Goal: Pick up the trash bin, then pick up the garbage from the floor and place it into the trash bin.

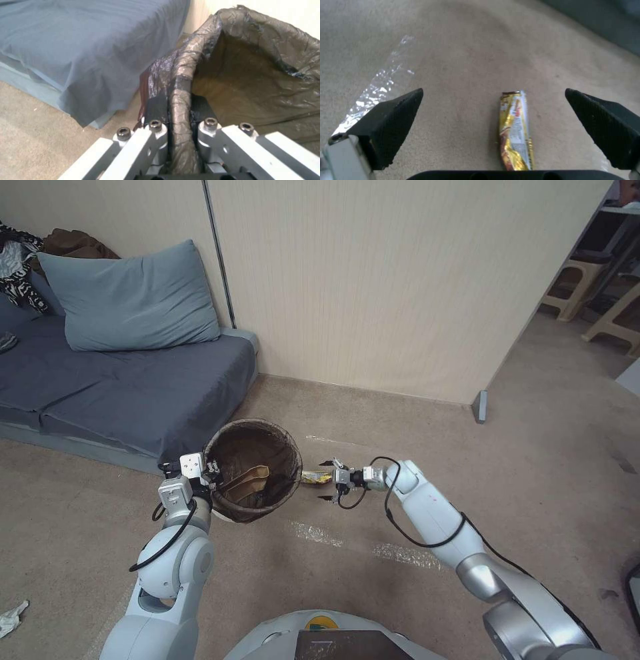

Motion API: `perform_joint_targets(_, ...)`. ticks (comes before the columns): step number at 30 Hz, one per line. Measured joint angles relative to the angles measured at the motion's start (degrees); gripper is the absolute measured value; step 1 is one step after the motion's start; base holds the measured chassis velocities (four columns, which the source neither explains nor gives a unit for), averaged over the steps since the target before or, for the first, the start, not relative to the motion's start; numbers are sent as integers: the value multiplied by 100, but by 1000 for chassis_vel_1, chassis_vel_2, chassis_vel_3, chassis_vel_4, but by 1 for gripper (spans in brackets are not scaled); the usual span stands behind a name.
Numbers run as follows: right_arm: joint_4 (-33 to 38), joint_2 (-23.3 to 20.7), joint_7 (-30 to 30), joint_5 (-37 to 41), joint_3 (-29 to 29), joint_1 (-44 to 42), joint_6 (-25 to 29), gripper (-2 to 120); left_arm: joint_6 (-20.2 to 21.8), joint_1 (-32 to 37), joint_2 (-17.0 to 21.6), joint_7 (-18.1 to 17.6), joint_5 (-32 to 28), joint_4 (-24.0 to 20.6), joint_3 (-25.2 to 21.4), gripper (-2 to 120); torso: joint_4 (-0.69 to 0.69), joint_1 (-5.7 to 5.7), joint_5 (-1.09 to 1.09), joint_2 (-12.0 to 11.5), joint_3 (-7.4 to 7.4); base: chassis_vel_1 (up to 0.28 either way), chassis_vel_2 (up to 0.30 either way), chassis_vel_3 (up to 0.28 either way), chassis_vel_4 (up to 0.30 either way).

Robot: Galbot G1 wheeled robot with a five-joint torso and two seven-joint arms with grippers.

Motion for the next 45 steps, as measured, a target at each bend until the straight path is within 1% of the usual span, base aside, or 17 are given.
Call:
perform_joint_targets(1,-60,31,-43,-53,-25,43,1,100,0,1,-3,0,3,0,0,6,-1,0,0,0,0,0,0,0,0)
perform_joint_targets(4,-673,283,-6,-389,-220,365,79,100,0,16,-35,2,23,0,8,6,-1,0,0,0,0,0,0,0,0)
perform_joint_targets(5,-673,283,-6,-389,-220,365,79,100,0,16,-35,2,23,0,8,6,-1,0,0,0,0,0,0,0,0)
perform_joint_targets(6,-828,335,37,-466,-228,427,98,100,0,22,-40,3,32,-1,13,6,0,0,1,0,-1,0,0,0,0)
perform_joint_targets(8,-1249,436,228,-664,-246,559,114,100,-1,34,-47,4,53,0,19,6,-1,0,0,0,0,0,0,0,0)
perform_joint_targets(10,-1352,453,286,-717,-246,587,117,100,-1,36,-48,4,55,0,19,6,-1,0,1,0,0,0,0,0,0)
perform_joint_targets(13,-1765,503,665,-811,-248,682,120,100,-2,50,-61,6,69,-5,21,6,-1,0,0,1,-1,0,0,0,0)
perform_joint_targets(14,-1765,503,665,-811,-248,682,120,100,-2,50,-61,6,69,-5,21,6,-1,0,0,1,-1,0,0,0,0)
perform_joint_targets(17,-2050,535,1007,-776,-196,736,95,100,-4,69,-62,7,83,-22,23,6,-1,0,2,0,0,0,0,0,0)
perform_joint_targets(28,-2513,599,1590,-532,-131,917,-81,100,-9,129,-94,8,140,-66,47,6,-1,0,1,0,-1,0,0,0,0)
perform_joint_targets(34,-2707,622,1631,-318,-139,1007,-181,100,-12,176,-95,9,161,-103,31,6,-1,0,1,0,-1,0,0,0,0)
perform_joint_targets(39,-2744,650,1630,-220,-146,1043,-237,100,-15,191,-115,9,194,-104,46,6,-1,-1,1,0,-1,0,0,0,0)
perform_joint_targets(45,-2743,690,1647,-111,-218,1057,-424,100,-15,196,-123,10,212,-110,53,6,-1,-1,1,0,-1,0,0,0,0)
